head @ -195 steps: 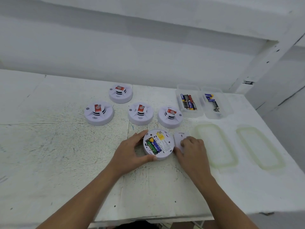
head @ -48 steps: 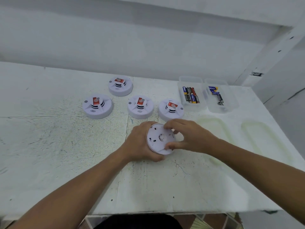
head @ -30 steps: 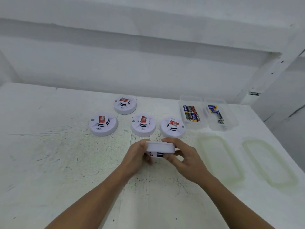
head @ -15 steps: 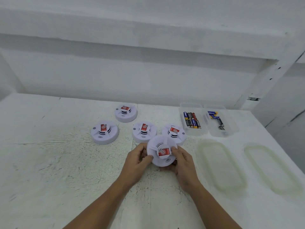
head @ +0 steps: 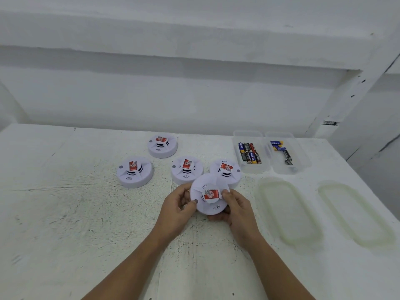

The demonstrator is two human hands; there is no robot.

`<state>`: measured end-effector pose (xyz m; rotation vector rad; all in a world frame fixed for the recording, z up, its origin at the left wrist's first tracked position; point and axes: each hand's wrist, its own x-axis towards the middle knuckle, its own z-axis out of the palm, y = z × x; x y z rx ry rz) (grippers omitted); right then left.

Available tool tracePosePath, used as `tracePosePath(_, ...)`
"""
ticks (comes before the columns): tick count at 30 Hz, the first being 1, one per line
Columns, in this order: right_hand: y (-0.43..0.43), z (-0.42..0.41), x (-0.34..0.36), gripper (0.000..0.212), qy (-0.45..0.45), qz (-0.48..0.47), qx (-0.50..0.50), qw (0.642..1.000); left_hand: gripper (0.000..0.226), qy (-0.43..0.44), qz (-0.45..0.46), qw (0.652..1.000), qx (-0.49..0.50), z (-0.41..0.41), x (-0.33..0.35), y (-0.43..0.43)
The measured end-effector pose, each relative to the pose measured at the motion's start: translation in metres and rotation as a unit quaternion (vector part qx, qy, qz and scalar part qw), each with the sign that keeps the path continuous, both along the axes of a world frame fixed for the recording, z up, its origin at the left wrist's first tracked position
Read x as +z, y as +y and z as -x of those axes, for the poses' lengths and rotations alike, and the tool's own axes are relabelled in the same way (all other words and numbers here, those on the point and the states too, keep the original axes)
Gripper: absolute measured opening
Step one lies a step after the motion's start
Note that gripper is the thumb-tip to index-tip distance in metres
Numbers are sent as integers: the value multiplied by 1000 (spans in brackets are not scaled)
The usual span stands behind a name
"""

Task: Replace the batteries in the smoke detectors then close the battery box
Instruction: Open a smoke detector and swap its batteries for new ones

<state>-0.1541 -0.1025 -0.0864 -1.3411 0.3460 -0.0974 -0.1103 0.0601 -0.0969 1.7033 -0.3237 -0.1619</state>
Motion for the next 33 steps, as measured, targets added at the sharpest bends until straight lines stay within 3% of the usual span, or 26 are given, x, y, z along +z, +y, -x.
tracePosePath(27,-1,2,-3,24,-17,18,0,1000,43,2,61,998,-20,3,2,-1)
tracePosePath(33,-2,2,-5,29,-32,30,17,999,40,-9,78,997,20,4,2,-1)
